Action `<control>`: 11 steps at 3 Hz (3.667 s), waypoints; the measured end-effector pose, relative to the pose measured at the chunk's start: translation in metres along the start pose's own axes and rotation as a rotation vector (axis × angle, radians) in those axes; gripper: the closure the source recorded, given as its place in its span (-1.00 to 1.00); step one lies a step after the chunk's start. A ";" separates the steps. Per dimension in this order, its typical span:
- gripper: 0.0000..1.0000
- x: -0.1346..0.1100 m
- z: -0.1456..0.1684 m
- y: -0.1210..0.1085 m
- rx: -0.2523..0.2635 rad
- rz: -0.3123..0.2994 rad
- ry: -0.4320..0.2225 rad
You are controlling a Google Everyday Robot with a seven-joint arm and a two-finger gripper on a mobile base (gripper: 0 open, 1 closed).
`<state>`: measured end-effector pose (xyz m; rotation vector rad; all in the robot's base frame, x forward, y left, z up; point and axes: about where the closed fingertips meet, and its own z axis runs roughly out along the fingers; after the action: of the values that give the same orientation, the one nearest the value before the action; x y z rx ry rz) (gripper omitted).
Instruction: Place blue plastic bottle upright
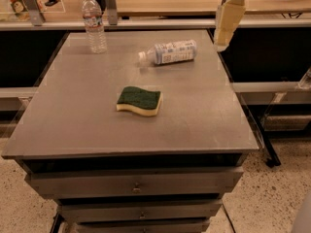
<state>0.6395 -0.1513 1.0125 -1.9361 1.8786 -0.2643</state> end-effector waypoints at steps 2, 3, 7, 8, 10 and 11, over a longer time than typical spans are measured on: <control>-1.00 0.001 0.026 -0.002 -0.054 0.021 -0.051; -1.00 -0.006 0.057 -0.013 -0.109 0.020 -0.125; -1.00 -0.011 0.134 -0.046 -0.159 -0.116 -0.019; -1.00 -0.004 0.149 -0.043 -0.172 -0.108 -0.021; -1.00 -0.013 0.171 -0.030 -0.173 -0.127 -0.065; -1.00 -0.022 0.181 -0.024 -0.194 -0.167 -0.046</control>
Offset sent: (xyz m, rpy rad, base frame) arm 0.0374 0.0008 -0.0591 0.1526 0.2016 0.0327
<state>0.7361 -0.0993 0.8645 -2.2130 1.7719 -0.0883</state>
